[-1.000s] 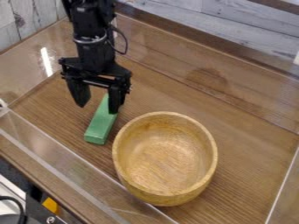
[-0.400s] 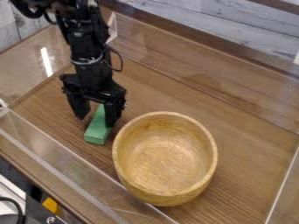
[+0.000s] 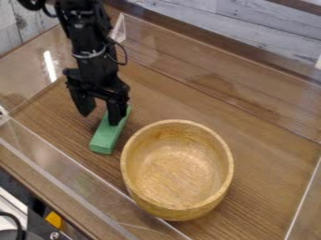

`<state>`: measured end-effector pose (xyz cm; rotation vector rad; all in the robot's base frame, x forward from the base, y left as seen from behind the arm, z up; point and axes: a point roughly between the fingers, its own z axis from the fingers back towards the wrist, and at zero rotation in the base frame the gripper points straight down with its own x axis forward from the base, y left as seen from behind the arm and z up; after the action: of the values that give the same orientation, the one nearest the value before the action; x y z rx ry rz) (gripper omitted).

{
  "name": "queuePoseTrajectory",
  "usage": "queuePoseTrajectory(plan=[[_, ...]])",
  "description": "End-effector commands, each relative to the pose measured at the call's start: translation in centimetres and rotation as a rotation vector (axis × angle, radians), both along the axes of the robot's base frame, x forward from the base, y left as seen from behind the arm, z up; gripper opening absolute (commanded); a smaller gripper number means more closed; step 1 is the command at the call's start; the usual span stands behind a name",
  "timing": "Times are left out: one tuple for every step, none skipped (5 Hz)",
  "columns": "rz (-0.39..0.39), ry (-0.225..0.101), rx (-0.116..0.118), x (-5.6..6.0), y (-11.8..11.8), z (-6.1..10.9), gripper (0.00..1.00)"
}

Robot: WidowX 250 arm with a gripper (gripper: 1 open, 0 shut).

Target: Put the green block in the brown bowl

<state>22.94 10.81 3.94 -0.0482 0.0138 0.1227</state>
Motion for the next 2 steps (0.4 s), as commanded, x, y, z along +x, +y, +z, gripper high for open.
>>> queuePoseTrajectory(plan=[[-0.008, -0.033, 0.010, 1.1, -0.8, 1.3, 1.00], [-0.025, -0.029, 0.004, 1.4, -2.1, 1.8, 1.00]])
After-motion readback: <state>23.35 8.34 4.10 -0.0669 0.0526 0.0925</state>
